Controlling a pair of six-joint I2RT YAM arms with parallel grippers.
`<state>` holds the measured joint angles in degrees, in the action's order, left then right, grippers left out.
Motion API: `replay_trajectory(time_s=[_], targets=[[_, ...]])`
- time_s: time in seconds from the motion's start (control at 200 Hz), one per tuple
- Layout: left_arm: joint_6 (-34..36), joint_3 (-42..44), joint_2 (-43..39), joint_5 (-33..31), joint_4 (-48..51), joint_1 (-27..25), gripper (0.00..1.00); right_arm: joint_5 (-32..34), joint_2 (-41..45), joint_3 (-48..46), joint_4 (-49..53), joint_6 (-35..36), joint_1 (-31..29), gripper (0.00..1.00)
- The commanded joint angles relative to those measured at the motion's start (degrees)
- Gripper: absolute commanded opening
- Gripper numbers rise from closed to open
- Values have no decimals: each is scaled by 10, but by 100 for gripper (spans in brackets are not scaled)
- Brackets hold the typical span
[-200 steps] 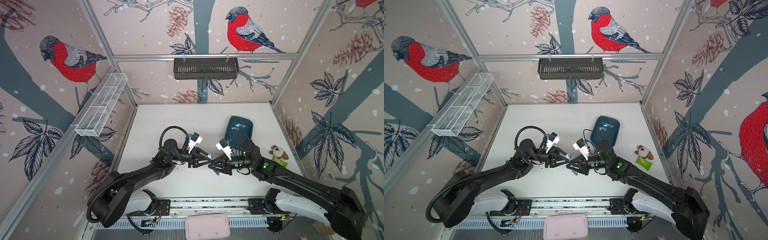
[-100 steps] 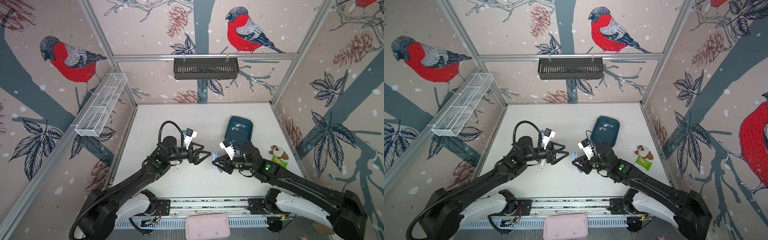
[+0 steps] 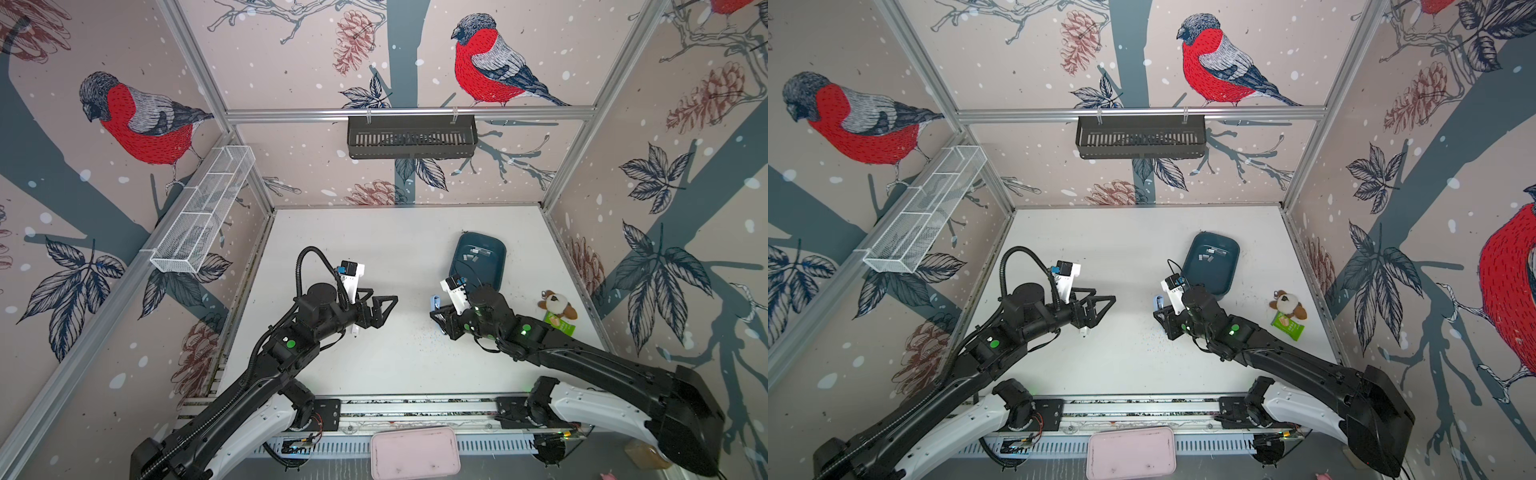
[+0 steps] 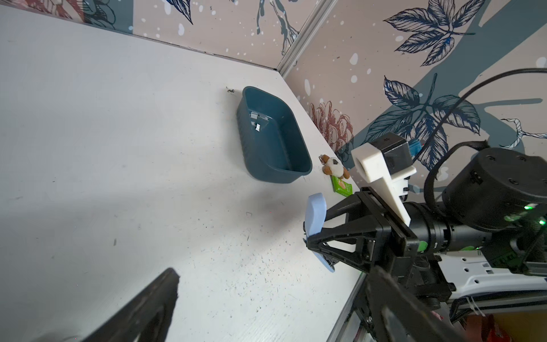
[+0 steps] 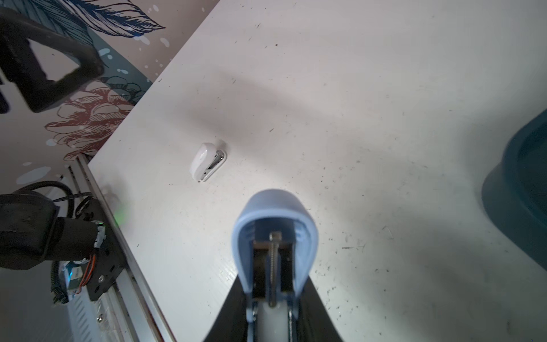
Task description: Load the staples into the stapler
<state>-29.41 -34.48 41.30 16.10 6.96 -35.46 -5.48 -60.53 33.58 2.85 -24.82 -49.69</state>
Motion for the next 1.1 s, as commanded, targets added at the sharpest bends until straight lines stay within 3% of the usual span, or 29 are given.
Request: replay_trajectory(time_s=[0.0, 0.17, 0.355, 0.706, 1.096], targets=[[28, -22, -20, -28, 69, 1, 98, 73, -30, 17, -10, 18, -7, 16], [67, -34, -44, -63, 116, 0, 98, 104, -91, 37, -34, 29, -15, 16], [60, -26, -61, -114, 130, 1, 98, 136, -166, 72, -46, 34, -19, 15], [50, -16, -60, -95, 118, 2, 99, 165, -268, 104, -63, 45, -29, 15], [49, -16, -53, -92, 118, 1, 99, 179, -315, 62, -101, 22, -40, 15]])
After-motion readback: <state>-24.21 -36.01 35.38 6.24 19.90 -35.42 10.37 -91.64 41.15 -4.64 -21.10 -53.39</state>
